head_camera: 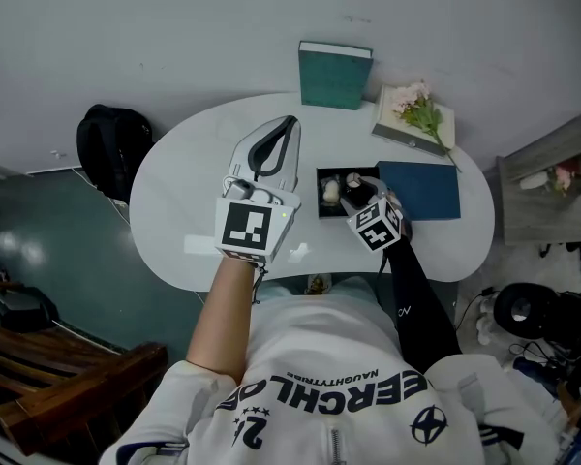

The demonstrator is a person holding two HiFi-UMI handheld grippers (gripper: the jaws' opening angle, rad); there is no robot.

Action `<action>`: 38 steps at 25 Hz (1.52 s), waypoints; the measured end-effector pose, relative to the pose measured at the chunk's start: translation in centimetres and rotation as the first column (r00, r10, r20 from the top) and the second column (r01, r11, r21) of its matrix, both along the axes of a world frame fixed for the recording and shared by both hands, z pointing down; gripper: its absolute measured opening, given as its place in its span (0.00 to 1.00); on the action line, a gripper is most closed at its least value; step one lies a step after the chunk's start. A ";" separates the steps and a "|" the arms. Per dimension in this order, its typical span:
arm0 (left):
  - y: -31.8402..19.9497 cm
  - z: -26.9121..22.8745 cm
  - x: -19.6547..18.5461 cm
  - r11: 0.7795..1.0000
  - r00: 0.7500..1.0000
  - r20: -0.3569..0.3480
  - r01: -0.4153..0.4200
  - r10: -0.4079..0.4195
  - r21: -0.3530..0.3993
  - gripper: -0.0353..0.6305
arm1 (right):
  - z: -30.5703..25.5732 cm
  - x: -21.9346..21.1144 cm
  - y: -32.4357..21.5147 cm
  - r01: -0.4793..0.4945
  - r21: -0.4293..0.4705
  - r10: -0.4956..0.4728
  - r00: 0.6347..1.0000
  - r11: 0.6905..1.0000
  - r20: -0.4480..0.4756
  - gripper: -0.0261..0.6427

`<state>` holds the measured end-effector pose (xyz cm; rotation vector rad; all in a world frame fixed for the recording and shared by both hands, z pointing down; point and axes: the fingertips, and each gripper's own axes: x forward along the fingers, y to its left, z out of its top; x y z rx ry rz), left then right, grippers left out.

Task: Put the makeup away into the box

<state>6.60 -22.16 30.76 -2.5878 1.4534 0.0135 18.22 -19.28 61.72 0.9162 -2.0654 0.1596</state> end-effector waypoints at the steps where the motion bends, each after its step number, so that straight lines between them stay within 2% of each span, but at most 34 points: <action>1: 0.1 -0.1 0.1 1.000 1.000 0.001 -0.002 0.002 0.002 0.06 | 0.0 0.0 0.0 -0.001 0.001 0.001 1.000 1.000 0.000 0.44; 11: 0.6 -0.1 0.4 1.000 1.000 0.005 -0.012 0.012 0.002 0.06 | -0.8 -0.3 0.6 -0.004 0.018 0.004 1.000 1.000 0.021 0.44; 15: 0.7 0.0 0.5 1.000 1.000 0.006 -0.016 0.016 0.000 0.06 | -3.1 -0.5 -0.1 -0.045 0.069 0.038 0.994 0.997 0.102 0.43; 20: 0.7 -0.2 0.6 1.000 1.000 0.006 -0.017 0.017 0.001 0.06 | -7.8 -1.0 -1.4 -0.087 0.139 0.051 0.968 0.986 0.246 0.43; 26: 0.9 -0.5 0.8 1.000 1.000 0.014 -0.021 0.021 0.007 0.06 | -14.7 -0.8 -2.4 -0.169 0.244 0.059 0.914 0.955 0.401 0.43; 33: 0.6 -0.8 1.4 1.000 0.999 0.027 -0.023 0.023 0.006 0.06 | -21.1 -0.3 -2.2 -0.228 0.363 0.016 0.865 0.903 0.502 0.43; 38: 0.2 -0.6 1.4 1.000 0.999 0.043 -0.004 0.004 -0.002 0.06 | -25.2 1.3 -1.8 -0.311 0.467 -0.016 0.818 0.828 0.574 0.43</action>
